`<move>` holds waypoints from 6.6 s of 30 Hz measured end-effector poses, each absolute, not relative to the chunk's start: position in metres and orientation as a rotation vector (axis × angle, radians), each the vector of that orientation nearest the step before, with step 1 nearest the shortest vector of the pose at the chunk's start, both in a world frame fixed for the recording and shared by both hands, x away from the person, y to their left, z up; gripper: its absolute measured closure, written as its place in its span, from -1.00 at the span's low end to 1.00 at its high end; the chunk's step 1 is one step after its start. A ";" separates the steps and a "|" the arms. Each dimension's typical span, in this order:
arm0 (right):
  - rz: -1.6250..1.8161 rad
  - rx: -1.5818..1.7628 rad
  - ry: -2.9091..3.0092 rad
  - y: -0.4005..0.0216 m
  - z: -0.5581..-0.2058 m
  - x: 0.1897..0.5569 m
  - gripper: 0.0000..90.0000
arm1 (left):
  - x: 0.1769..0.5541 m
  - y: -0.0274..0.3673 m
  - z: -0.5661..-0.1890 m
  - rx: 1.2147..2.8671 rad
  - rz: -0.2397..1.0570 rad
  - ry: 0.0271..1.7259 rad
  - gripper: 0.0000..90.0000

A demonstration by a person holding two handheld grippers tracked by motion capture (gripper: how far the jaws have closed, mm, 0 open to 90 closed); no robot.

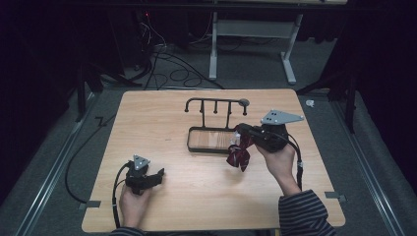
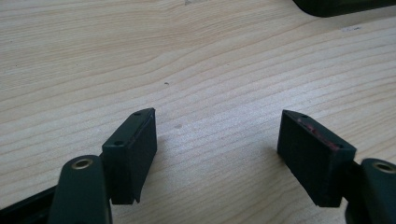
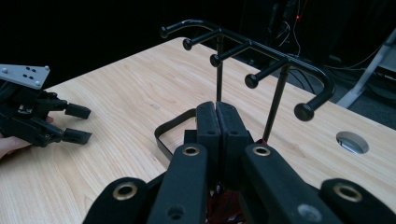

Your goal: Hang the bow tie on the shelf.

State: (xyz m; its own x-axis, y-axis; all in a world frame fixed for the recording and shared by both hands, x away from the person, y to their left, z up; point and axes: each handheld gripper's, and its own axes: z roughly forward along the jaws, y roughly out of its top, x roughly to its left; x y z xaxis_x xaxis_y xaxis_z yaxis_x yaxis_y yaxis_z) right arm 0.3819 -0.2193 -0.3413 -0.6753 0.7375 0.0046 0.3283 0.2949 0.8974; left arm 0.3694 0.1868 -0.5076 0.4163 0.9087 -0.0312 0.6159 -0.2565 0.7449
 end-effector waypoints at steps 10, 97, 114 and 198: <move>1.351 0.941 2.173 -0.211 -0.339 0.387 1.00 | 0.369 0.187 -0.508 1.977 0.539 1.291 -0.36; 1.308 0.958 2.225 -0.157 -0.325 0.456 1.00 | 0.370 0.188 -0.508 1.972 0.532 1.289 -0.36; 1.209 1.010 2.201 -0.153 -0.332 0.473 1.00 | 0.370 0.188 -0.507 1.975 0.529 1.289 -0.36; 1.307 1.160 2.067 -0.249 -0.336 0.420 0.42 | 0.369 0.186 -0.508 1.986 0.545 1.287 -0.36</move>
State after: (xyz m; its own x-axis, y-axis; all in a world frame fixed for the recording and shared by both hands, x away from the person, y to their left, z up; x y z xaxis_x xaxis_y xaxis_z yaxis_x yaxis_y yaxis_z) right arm 0.4196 -0.2489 -0.3363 -0.5567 0.8275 0.0729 0.4206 0.2051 0.8837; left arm 0.3693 0.1859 -0.5077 0.4184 0.9080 -0.0244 0.6142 -0.2630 0.7440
